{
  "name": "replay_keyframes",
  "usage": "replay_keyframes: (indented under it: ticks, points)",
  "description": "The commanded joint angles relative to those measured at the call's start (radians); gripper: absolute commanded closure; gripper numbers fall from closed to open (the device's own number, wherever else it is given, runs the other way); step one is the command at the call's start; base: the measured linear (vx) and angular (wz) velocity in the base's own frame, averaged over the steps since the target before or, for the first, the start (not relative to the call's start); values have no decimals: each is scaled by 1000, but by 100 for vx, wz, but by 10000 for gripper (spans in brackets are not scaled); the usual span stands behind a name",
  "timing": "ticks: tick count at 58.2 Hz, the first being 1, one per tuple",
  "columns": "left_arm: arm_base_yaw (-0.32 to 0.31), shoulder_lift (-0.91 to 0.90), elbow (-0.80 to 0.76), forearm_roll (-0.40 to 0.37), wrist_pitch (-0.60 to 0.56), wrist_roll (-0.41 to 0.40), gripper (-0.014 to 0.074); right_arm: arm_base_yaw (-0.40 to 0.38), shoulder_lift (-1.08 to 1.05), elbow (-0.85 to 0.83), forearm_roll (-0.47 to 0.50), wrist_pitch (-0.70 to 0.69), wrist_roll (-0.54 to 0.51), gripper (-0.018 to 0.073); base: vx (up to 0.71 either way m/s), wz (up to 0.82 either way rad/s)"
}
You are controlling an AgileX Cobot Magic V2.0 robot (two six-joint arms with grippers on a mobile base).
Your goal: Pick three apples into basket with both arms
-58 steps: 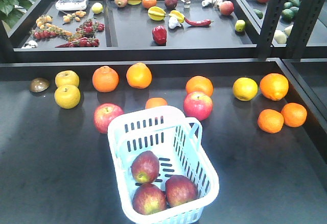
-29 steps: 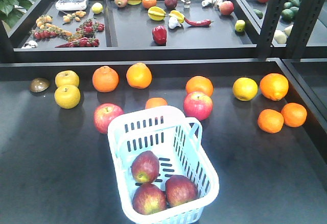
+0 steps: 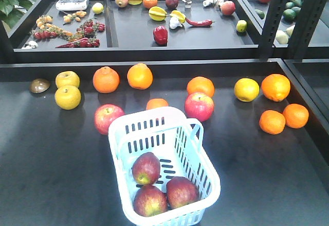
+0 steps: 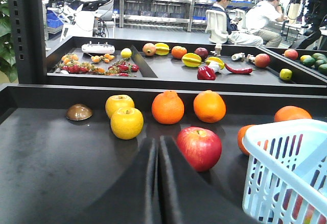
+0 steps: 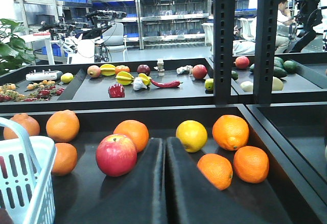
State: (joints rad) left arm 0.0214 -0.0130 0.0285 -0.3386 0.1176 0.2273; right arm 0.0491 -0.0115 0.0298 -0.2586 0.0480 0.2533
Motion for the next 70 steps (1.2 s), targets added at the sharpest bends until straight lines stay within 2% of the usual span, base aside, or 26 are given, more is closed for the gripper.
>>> replay_keyframes:
  ticks: [1, 70]
  points:
    - [-7, -13, -25, -6, -74, 0, 603, -5, -12, 12, -13, -77, -7, 564, 0, 0]
    - [-7, -13, -25, -6, -74, 0, 603, -5, -12, 12, -13, -77, -7, 564, 0, 0]
